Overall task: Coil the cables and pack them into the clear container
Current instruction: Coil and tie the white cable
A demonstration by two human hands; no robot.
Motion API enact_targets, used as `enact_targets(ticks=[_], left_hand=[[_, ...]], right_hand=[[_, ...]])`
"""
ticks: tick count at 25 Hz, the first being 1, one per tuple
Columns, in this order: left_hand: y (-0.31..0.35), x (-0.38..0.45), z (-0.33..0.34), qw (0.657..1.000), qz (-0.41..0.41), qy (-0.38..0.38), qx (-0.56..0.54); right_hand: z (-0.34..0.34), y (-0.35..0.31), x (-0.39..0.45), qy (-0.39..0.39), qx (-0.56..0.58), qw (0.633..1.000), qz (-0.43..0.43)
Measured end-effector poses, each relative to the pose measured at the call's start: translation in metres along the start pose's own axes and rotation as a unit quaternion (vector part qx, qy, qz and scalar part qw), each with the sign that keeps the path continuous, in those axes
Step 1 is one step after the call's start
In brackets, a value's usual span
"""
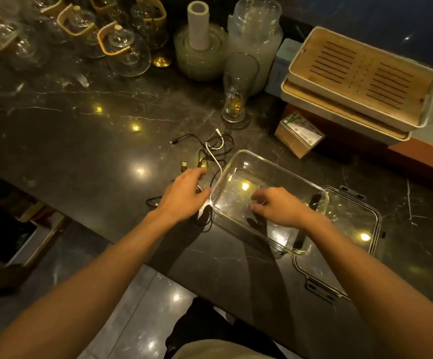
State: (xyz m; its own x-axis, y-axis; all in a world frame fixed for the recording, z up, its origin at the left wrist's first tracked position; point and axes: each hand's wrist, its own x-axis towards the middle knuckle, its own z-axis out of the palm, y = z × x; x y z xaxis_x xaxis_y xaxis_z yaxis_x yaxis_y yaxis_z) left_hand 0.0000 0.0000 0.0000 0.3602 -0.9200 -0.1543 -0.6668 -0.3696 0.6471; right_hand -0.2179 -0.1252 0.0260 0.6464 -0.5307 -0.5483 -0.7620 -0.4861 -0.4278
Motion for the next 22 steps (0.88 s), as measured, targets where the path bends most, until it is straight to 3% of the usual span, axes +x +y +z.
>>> enact_targets(ticks=[4,6,11,16,22], left_hand=[[-0.02,0.002,0.007,0.984,-0.052,-0.172,-0.015],[-0.029,0.003,0.014,0.977,-0.053,-0.206,-0.018],[-0.036,0.004,0.02,0.975,-0.036,-0.217,-0.027],[-0.041,-0.001,0.02,0.977,-0.021,-0.204,-0.054],[-0.052,-0.008,0.013,0.984,-0.048,-0.133,-0.109]], right_hand=[[-0.01,-0.022,0.01,0.113,0.038,0.993,-0.015],[-0.014,-0.037,0.015,0.165,0.068,0.983,-0.034],[-0.021,-0.075,0.038,0.202,0.029,0.976,-0.072],[-0.018,-0.106,0.075,0.193,-0.222,0.955,-0.037],[-0.009,-0.118,0.093,0.177,-0.252,0.951,0.005]])
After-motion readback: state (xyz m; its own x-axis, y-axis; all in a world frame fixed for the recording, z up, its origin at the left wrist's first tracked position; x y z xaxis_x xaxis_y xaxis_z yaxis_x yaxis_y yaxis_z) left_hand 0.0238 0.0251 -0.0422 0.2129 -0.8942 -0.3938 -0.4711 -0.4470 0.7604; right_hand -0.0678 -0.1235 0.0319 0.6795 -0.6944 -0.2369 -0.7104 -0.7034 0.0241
